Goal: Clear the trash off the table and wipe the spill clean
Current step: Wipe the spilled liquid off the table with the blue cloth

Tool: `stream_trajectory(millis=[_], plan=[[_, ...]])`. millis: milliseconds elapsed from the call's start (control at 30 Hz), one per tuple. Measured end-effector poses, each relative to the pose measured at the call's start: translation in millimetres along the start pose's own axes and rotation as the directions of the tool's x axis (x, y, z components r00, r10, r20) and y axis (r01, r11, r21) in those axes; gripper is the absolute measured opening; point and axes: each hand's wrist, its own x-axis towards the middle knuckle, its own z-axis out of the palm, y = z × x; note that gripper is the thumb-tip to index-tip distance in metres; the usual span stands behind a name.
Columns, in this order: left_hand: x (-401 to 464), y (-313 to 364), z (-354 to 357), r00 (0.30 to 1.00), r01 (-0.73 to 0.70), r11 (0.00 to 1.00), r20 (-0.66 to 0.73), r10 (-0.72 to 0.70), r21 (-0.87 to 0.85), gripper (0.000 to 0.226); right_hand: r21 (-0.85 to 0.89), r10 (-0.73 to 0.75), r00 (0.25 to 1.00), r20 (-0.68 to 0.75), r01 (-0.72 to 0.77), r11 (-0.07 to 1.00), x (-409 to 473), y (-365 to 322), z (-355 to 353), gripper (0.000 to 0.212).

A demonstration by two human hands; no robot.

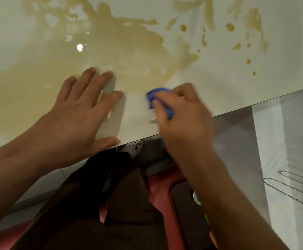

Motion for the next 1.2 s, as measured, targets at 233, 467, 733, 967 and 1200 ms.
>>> stream_trajectory(millis=[233,467,733,967,1200], plan=[[6,5,-7,0.999,-0.023,1.000,0.040,0.023,0.001,0.096,-0.039,0.119,0.981,-0.154,-0.126,0.991,32,51,-9,0.019],[19,17,-8,1.000,-0.019,1.000,0.022,0.019,-0.002,0.100,-0.021,0.118,0.989,-0.094,-0.120,0.993,34,42,-25,0.019],[23,18,-7,0.999,-0.020,1.000,0.042,0.019,0.012,0.104,-0.028,0.136,0.978,-0.158,-0.142,0.989,45,64,-21,0.020],[40,32,-5,0.993,-0.104,0.994,0.059,0.102,0.028,0.101,0.005,0.146,0.987,-0.072,-0.146,0.989,6,78,-27,0.019],[58,47,1,0.980,-0.189,0.981,0.068,0.185,0.049,0.101,0.005,0.132,0.991,-0.011,-0.132,0.991,-34,97,-39,0.016]])
